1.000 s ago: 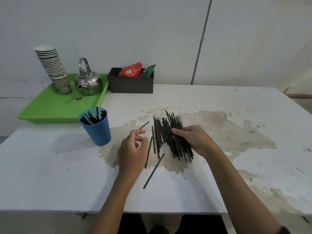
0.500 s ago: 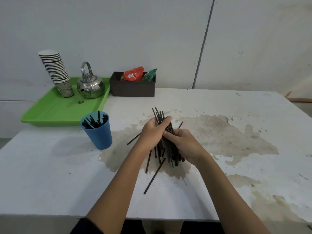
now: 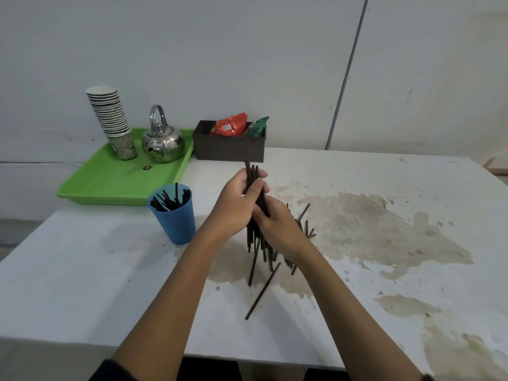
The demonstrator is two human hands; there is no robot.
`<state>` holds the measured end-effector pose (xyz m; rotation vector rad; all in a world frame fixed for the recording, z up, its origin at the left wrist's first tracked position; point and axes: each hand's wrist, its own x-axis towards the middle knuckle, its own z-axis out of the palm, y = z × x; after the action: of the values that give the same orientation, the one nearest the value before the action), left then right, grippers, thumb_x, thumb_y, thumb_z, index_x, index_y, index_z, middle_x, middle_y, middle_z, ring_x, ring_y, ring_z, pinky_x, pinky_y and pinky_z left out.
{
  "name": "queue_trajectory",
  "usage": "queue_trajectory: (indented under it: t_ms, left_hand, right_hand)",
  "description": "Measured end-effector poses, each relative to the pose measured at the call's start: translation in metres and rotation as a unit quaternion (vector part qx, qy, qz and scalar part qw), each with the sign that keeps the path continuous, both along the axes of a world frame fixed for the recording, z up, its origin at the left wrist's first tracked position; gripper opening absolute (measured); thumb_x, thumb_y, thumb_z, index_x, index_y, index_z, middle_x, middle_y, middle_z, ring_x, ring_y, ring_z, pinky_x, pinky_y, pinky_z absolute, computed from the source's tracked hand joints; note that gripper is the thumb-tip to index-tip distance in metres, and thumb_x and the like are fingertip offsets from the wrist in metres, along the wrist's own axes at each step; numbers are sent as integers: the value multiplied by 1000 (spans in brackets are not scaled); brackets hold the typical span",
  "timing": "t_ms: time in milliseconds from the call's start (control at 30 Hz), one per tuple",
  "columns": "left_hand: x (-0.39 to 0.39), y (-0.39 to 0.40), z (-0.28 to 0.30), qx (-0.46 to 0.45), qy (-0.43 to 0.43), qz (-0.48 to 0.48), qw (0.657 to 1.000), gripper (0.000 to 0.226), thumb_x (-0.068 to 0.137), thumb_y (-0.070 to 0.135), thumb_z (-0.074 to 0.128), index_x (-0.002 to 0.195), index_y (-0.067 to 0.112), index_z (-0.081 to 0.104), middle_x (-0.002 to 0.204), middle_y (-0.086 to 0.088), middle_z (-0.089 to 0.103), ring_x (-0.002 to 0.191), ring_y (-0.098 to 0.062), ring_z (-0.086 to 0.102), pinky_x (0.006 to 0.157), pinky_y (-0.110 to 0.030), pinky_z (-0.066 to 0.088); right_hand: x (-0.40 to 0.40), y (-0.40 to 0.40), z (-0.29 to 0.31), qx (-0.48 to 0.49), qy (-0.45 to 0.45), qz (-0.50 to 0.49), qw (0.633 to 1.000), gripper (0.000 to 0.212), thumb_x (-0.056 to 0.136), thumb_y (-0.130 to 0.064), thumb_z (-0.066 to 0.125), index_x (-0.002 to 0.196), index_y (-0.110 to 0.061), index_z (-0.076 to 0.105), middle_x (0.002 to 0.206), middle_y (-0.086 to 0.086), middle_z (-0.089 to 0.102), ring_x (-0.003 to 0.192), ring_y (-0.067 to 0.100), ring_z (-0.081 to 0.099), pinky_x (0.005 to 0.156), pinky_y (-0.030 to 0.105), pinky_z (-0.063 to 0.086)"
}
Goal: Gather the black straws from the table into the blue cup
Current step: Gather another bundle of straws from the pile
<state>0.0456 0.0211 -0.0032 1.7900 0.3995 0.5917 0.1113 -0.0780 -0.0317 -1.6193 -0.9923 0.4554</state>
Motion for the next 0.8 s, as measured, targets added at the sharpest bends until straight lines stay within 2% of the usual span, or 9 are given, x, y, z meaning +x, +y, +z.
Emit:
queue_trajectory:
  t_ms: [100,233,333,400,500,567,633,700,800]
  left_hand:
    - [-13,13,1,9,1,8,1000,23,108,16,44,100,33,57,85,9,61,85,-10,59,90,-26,47]
    - [-30,27,2,3,-5,4,1000,22,109,13,43,101,28,57,87,6,60,83,-5,58,86,-22,47]
    - [-43,32,-2,7,3,4,1000,24,108,15,45,99,31,60,90,13,68,80,1,62,72,-21,47]
    - [-49,35,-5,8,9,-2,1000,23,108,16,46,101,32,61,98,18,74,85,-1,66,68,-23,47]
    - [-50,38,-3,-14,-5,-11,1000,17,107,25,48,116,31,62,116,15,73,109,-20,68,86,-44,55]
    - [-47,38,5,-22,-42,11,999,24,106,36,47,126,32,59,125,16,68,125,-13,61,108,-36,47]
    - [-44,38,17,-17,-79,34,996,33,100,46,44,129,37,58,130,20,64,129,-2,56,107,-22,42]
    - [-41,39,26,10,-89,32,995,37,101,46,37,130,38,59,134,22,62,129,5,54,104,-17,41]
    - [-39,42,27,102,-38,14,994,43,110,34,29,142,24,55,138,15,62,131,6,51,106,-11,36]
  right_hand:
    - [-11,20,1,-1,-15,16,1000,11,103,-5,43,104,-11,53,75,-4,54,63,6,48,60,23,41]
    - [-26,39,-2,13,-13,15,1000,17,102,0,42,112,-6,54,79,-7,59,63,-6,56,61,15,43]
    - [-38,45,-7,34,-5,10,999,28,102,2,40,127,1,51,91,10,64,77,8,61,67,30,53]
    - [-44,47,-11,48,6,2,999,25,102,3,38,123,0,51,93,26,61,76,22,58,69,41,52]
    - [-49,49,-18,50,16,-9,999,16,102,5,36,110,2,49,81,19,54,69,22,50,66,48,47]
    - [-50,50,-21,44,22,-9,999,11,101,4,37,103,3,49,77,7,52,68,20,49,67,50,46]
    - [-52,50,-23,35,13,-3,999,10,101,2,39,100,1,49,77,2,52,69,18,50,68,44,46]
    - [-54,49,-24,27,-3,7,1000,10,101,1,40,98,-2,48,76,0,52,69,16,51,66,31,44]
    - [-56,46,-28,24,-10,7,1000,9,100,2,40,98,-1,48,76,1,52,69,14,49,64,21,41]
